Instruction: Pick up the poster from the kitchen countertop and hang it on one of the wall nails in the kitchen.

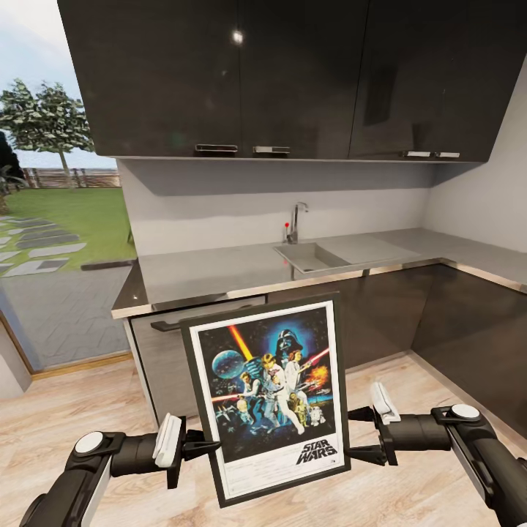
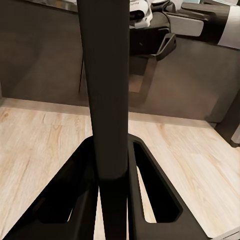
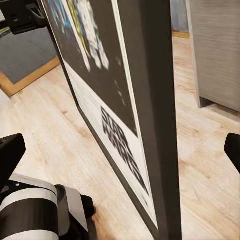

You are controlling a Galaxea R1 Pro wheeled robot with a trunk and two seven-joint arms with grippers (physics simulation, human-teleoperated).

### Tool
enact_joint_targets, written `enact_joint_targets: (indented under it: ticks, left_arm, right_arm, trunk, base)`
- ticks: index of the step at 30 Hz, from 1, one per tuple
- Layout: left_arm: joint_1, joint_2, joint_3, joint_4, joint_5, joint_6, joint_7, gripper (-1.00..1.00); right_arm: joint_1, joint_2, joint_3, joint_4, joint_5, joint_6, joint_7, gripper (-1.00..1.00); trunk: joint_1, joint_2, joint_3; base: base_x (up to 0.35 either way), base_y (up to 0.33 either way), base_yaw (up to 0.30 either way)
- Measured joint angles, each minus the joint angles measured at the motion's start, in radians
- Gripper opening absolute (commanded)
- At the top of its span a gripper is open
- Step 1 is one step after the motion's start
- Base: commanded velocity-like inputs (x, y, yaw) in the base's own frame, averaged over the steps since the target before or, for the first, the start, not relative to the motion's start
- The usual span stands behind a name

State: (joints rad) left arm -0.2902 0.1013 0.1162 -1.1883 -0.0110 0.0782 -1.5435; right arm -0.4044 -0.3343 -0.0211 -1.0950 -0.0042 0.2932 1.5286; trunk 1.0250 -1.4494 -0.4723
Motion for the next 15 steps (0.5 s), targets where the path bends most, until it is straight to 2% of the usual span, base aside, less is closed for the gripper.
enact_joint_targets:
  ticks: [15]
  left_arm:
    - [0.0,0.0,0.001,0.0,0.0,0.0,0.0,-1.0]
  right_arm:
    - [0.0,0.005,0.001,0.002,0.0,0.0,-0.001,1.0]
  trunk:
    - [0.0,0.0,0.0]
  base:
    - [0.0,0.0,0.0]
